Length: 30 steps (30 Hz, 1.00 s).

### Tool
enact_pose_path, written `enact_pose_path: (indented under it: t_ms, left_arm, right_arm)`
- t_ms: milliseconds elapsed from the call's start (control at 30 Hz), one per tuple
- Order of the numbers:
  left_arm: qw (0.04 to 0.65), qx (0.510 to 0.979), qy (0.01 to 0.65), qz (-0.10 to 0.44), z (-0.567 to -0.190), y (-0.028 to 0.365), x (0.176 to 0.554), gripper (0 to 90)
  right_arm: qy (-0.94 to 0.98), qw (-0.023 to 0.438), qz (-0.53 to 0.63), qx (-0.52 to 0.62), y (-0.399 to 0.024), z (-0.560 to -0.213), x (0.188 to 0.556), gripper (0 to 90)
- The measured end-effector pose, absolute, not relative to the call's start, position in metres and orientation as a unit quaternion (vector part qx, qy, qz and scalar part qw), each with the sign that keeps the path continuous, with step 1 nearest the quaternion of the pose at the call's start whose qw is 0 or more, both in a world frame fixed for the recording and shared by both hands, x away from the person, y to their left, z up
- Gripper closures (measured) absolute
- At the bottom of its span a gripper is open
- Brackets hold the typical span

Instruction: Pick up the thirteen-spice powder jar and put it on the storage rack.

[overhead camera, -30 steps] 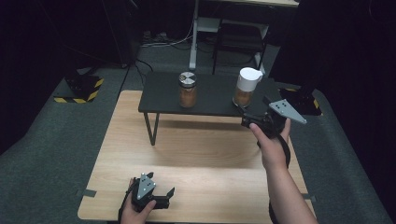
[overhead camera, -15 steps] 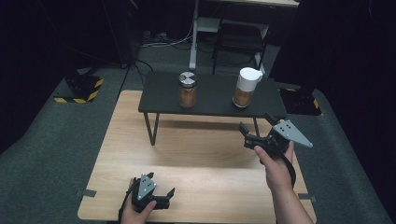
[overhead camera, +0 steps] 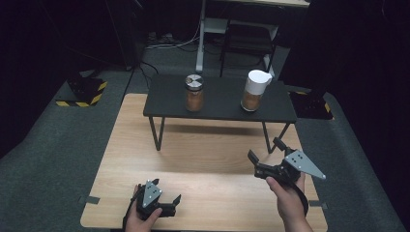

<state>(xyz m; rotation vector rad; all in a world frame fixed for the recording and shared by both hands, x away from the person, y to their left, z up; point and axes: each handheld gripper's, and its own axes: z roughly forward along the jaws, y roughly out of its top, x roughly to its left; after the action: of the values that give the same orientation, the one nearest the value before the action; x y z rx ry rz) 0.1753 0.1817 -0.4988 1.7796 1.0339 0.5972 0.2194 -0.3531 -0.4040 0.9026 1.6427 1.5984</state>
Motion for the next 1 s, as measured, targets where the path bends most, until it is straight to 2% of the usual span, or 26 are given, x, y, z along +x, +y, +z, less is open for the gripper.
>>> enact_pose_path:
  t_ms: [1000]
  left_arm:
    - [0.479,0.728,0.424,0.246,-0.499,0.181,0.174,0.6]
  right_arm:
    - [0.653,0.316,0.565,0.393,-0.379,-0.471,0.183,0.0]
